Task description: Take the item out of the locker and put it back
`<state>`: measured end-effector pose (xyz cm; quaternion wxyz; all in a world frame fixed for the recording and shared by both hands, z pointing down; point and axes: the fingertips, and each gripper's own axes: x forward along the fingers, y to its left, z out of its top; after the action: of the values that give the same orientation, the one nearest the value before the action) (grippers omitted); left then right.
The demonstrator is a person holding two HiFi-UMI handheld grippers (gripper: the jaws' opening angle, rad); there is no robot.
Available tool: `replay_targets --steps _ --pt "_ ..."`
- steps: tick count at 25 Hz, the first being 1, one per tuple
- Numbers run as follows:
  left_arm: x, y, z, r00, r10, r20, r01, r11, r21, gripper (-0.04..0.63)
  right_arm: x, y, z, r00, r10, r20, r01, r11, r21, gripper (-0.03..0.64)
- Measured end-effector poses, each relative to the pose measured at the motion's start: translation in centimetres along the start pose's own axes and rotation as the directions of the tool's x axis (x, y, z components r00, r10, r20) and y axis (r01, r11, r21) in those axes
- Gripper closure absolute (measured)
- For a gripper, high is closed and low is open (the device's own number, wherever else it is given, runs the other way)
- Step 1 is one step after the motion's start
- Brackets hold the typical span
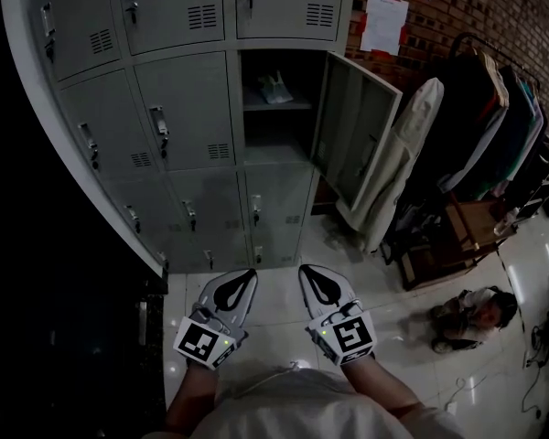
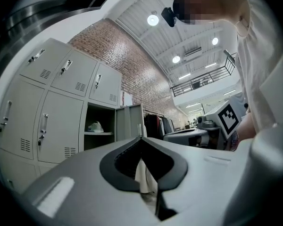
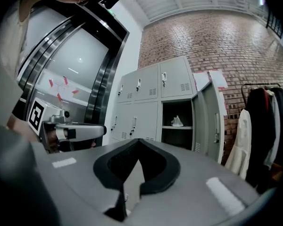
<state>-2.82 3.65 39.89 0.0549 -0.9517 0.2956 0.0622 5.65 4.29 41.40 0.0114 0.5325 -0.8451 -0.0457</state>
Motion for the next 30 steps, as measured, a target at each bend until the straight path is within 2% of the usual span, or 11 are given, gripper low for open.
replay_targets --steps 16,30 --pt "-0.3 0.6 -0.6 1.0 -0.022 -0.011 0.021 1.0 -0.013 0.626 0.8 1.1 -0.1 1.0 0.029 -0.008 -0.029 1.0 0.004 0.621" --pt "-1.7 1.7 -1.7 1.0 0.006 -0.022 -0.007 0.999 -0.043 0.626 1.2 1.8 -0.8 0.999 0.024 -0.026 -0.023 1.0 0.008 0.621"
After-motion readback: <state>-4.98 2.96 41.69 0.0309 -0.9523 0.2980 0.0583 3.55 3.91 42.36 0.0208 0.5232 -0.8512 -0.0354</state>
